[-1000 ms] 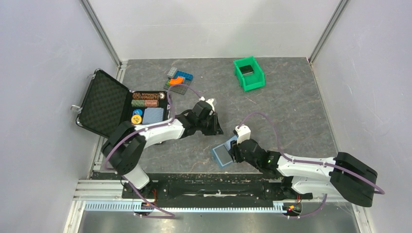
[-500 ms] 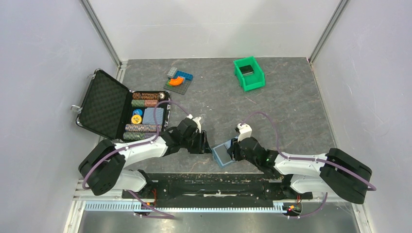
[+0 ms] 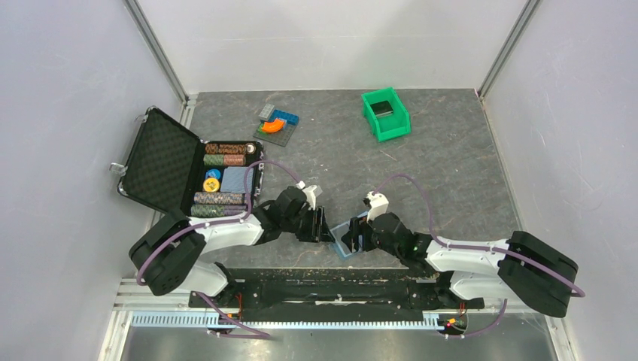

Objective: Take the credit cards out of the card holder
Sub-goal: Remove the credit card from the card holder.

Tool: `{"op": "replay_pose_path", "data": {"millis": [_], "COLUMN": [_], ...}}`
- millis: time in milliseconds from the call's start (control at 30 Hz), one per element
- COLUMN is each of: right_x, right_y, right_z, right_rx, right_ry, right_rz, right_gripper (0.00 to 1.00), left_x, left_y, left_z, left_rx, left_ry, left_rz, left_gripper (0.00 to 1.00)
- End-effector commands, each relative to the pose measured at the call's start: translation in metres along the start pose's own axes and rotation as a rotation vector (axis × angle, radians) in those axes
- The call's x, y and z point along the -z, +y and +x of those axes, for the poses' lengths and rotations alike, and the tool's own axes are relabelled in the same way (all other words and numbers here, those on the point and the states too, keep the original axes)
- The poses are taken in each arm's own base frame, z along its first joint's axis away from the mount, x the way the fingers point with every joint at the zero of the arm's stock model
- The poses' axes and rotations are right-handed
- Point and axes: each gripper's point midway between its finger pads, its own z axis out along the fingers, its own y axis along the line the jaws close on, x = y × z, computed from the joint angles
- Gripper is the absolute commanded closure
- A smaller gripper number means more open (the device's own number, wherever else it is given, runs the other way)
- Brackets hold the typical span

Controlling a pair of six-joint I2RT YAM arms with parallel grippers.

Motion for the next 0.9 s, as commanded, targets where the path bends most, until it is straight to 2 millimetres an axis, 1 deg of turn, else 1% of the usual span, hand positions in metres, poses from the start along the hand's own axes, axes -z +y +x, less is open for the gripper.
{"op": "replay_pose_path", "data": {"millis": [0, 100, 233, 300, 333, 533, 667, 767, 867], "right_x": [0.001, 0.001, 0.0, 0.0, 0.0, -0.001, -0.002, -0.002, -0.001], "right_y": [-0.005, -0.005, 0.006, 0.008, 0.009, 0.011, 0.009, 0.009, 0.004], "right_z": [0.003, 0.001, -0.003, -0.002, -0.002, -0.002, 0.002, 0.002, 0.001], "right_rx": [0.009, 0.018, 0.033, 0.039, 0.04, 0.076, 0.11, 0.13, 0.147], "right_ry": [0.02, 0.024, 0.017, 0.019, 0.02, 0.019, 0.037, 0.035, 0.033], "right_rz": [0.044, 0.078, 0.067, 0.063, 0.064, 0.068, 0.086, 0.097, 0.137], "right_gripper": [0.25, 0.23, 0.23, 0.23, 0.23, 0.21, 0.2, 0.21, 0.25], "left_x": [-0.001, 0.0, 0.004, 0.006, 0.007, 0.015, 0.019, 0.02, 0.02], "left_y": [-0.006, -0.002, -0.003, -0.005, -0.005, -0.011, -0.012, -0.01, -0.007], "left_z": [0.005, 0.007, 0.007, 0.007, 0.007, 0.001, -0.001, -0.002, -0.001], "left_rx": [0.021, 0.022, 0.008, -0.001, -0.002, -0.017, -0.027, -0.031, -0.037], "left_ry": [0.003, 0.006, -0.002, 0.002, 0.0, -0.025, -0.033, -0.036, -0.033], "left_rz": [0.045, 0.03, 0.032, 0.039, 0.039, 0.042, 0.032, 0.017, 0.001], "left_gripper": [0.53, 0.62, 0.87, 0.94, 0.97, 0.98, 0.98, 0.98, 0.98]}}
